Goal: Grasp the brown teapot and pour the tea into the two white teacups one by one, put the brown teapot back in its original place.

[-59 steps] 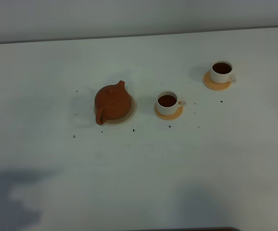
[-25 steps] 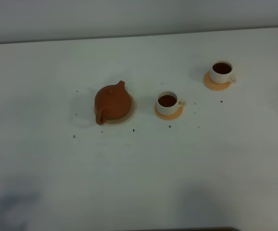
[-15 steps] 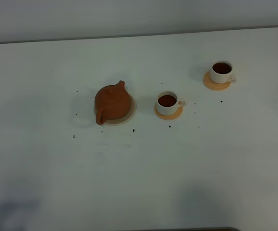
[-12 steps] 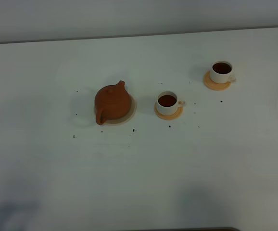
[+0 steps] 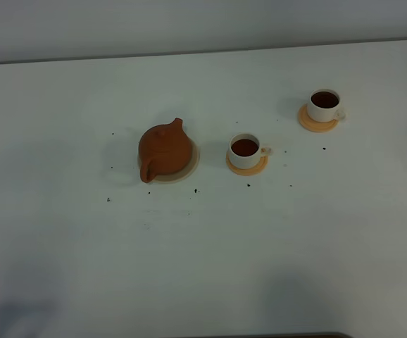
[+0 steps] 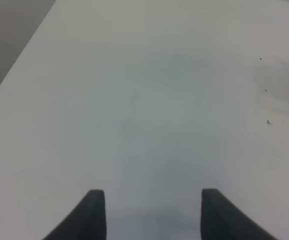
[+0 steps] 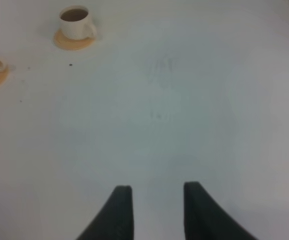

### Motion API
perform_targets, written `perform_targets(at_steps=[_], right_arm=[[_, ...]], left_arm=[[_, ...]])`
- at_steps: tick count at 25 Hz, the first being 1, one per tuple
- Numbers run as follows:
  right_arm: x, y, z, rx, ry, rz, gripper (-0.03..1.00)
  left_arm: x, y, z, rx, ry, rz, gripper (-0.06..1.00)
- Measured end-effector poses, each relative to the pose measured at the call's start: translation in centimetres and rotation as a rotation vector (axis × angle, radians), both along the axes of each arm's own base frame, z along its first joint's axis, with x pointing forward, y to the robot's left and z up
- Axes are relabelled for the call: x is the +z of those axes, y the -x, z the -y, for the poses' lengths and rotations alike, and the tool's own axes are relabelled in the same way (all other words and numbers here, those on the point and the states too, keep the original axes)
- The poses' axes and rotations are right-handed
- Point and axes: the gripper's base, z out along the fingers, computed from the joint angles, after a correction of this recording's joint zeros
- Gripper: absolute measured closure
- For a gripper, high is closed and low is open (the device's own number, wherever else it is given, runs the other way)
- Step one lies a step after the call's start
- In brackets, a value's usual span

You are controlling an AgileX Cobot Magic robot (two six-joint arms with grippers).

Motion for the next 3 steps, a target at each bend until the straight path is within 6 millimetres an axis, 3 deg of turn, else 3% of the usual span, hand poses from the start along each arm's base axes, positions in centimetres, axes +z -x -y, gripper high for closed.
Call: perform_targets(at_steps=[3], right_arm=[[0.00, 0.00, 0.00, 0.000, 0.000, 0.000, 0.73]], left_arm=[[0.00, 0.00, 0.00, 0.000, 0.000, 0.000, 0.51]])
